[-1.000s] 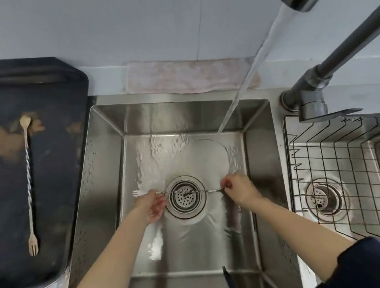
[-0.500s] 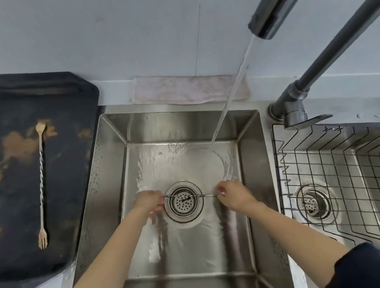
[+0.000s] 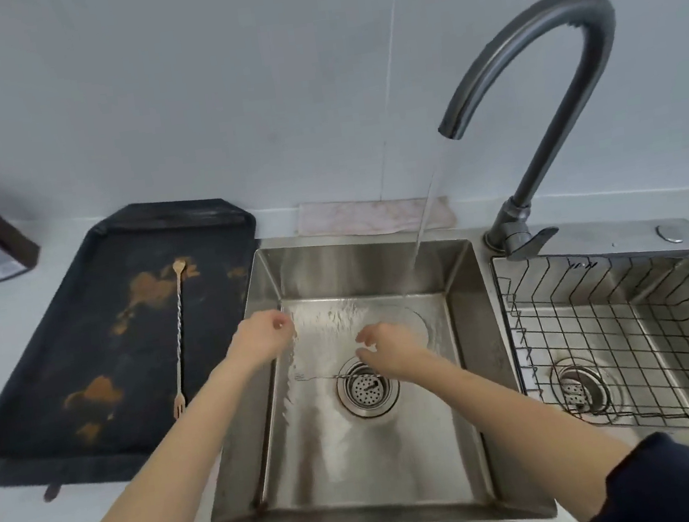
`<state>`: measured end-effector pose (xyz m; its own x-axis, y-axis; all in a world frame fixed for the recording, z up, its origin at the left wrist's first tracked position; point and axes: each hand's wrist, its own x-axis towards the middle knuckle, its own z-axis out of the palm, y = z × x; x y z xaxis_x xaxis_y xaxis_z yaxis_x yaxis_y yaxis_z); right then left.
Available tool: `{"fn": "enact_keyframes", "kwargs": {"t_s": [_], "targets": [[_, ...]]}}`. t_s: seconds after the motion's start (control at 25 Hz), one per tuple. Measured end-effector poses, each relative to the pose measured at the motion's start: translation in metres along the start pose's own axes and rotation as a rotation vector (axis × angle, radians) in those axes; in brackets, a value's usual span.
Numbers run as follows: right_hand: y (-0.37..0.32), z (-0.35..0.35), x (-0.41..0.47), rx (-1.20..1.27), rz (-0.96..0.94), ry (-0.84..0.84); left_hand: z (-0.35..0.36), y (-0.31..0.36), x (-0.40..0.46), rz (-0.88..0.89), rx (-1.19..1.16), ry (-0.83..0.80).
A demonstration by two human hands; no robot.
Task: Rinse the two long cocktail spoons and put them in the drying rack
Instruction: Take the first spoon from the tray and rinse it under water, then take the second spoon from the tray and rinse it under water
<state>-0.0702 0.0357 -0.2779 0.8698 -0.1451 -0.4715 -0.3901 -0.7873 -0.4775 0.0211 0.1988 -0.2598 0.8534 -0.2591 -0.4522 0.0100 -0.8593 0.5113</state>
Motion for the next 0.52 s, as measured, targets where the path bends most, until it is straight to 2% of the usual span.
{"fn": "enact_keyframes", "kwargs": {"t_s": [0.24, 0.52], "targets": [[-0.092, 0.022, 0.004, 0.120, -0.120, 0.084, -0.057, -0.065, -0.009, -0.027, 0.082, 0.165], [-0.159, 0.048, 0.023, 0.248, -0.155, 0.026, -0.069, -0.115, 0.001, -0.160, 0.146, 0.146]]}}
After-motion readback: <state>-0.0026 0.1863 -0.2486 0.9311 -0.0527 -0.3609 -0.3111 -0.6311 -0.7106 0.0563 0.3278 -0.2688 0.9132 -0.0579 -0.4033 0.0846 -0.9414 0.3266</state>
